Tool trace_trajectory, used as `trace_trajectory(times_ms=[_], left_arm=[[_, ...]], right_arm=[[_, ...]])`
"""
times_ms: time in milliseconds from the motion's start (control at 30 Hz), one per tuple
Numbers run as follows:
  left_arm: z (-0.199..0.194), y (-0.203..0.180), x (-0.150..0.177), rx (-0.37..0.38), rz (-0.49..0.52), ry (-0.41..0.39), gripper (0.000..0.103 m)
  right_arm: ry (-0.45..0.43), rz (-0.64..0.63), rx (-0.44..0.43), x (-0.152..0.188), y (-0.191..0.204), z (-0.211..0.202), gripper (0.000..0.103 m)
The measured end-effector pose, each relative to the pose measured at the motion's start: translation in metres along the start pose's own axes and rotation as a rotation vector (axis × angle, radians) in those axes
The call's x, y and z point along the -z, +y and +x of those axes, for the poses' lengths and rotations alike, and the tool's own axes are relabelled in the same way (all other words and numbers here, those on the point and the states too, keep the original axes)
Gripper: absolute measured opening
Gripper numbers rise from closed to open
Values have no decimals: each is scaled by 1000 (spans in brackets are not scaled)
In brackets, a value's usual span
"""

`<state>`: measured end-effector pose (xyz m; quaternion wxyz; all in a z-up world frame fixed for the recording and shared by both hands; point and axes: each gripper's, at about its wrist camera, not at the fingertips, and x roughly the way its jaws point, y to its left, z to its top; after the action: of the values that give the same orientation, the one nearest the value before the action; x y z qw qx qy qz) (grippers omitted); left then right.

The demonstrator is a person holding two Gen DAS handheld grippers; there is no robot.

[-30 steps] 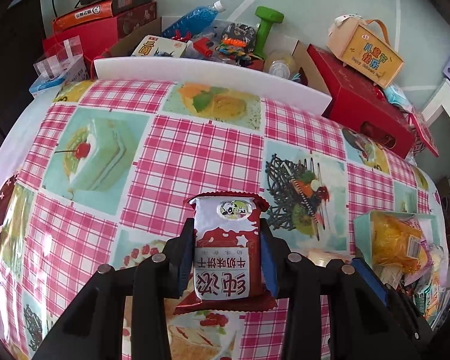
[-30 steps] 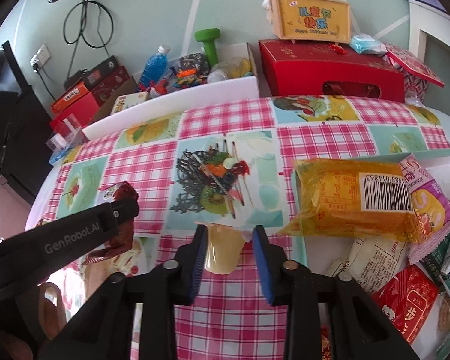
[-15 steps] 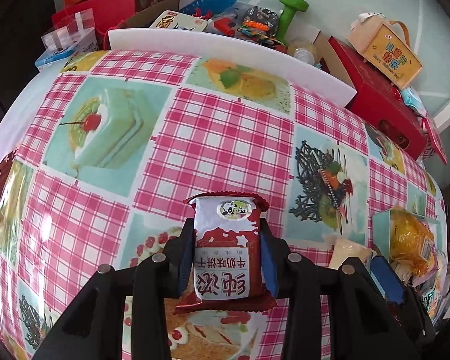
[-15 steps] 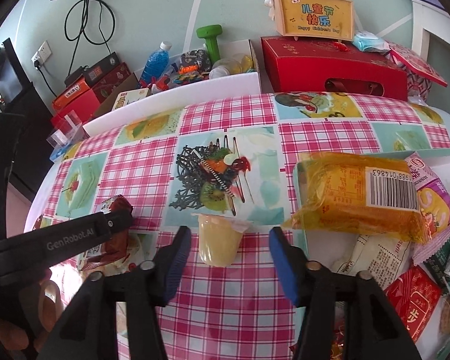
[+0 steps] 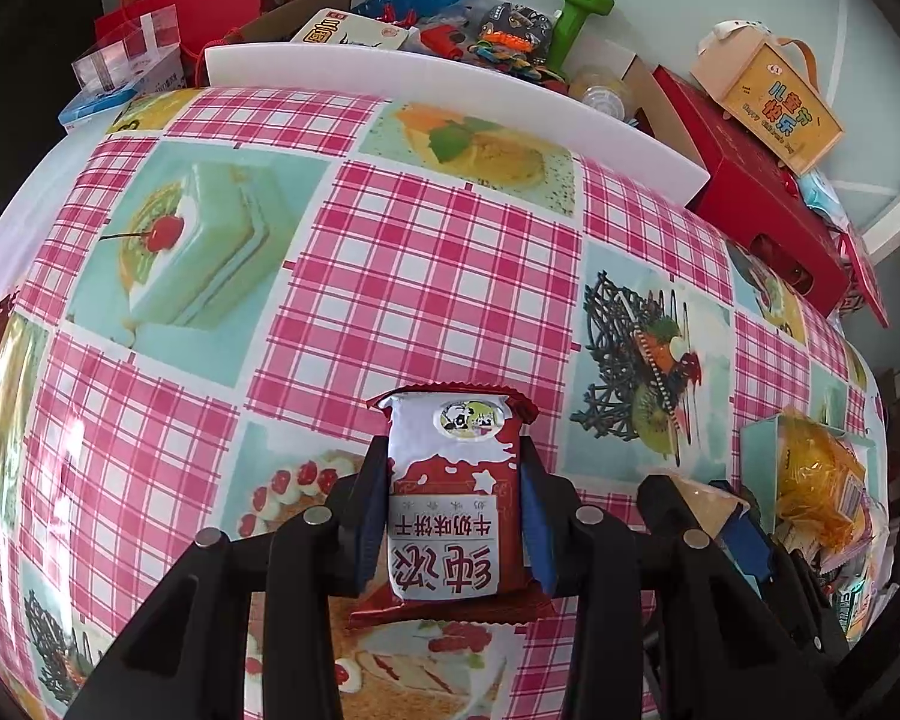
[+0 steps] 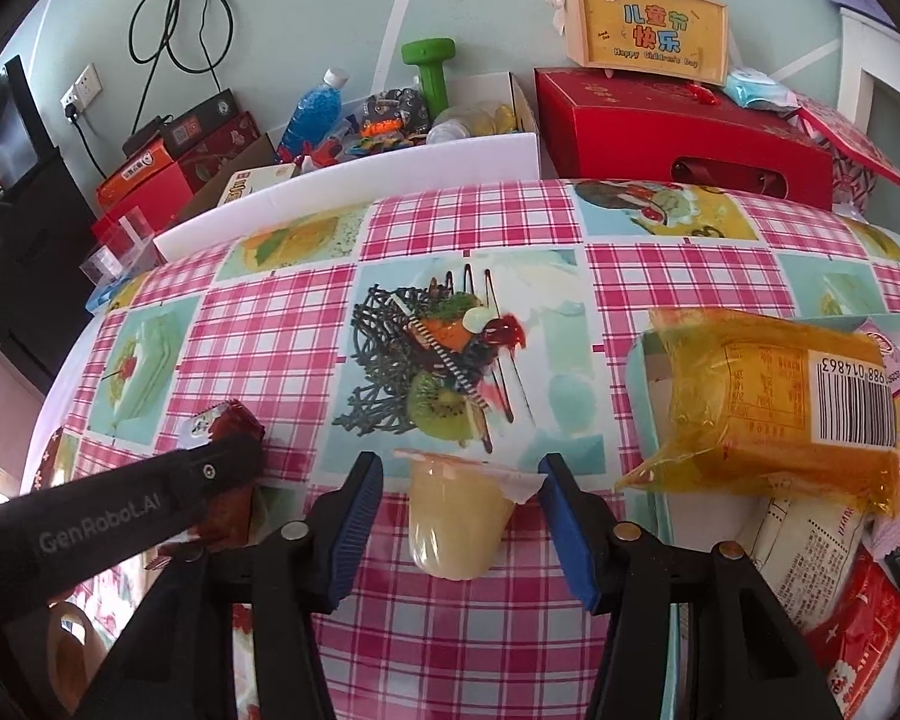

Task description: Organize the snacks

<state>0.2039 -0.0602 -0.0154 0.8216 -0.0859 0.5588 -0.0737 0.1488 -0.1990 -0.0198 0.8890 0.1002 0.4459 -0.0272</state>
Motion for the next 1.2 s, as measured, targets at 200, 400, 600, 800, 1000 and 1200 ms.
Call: trace_trajectory(times_ms=[200, 400, 600, 800, 1000, 1200], left_arm=[[-2, 2, 0, 0, -1, 3, 41], [-10, -2, -1, 2, 7, -3, 41], [-28, -8, 1, 9, 28, -24, 41], [-50, -25, 5, 43, 75, -48, 41], [-72, -57, 16, 96, 146, -62, 41], [-95, -103, 38, 180, 259, -83, 41]], right_arm=[[-23, -3, -14, 2, -1, -7, 45], [-60, -2, -16, 3, -3, -26, 45], [-117, -4, -20, 1, -4, -58, 45], [-166, -7, -10, 2, -10, -93, 45], [-176, 36, 9, 12, -33, -120, 45], [-187, 118, 98, 23, -82, -146, 45]])
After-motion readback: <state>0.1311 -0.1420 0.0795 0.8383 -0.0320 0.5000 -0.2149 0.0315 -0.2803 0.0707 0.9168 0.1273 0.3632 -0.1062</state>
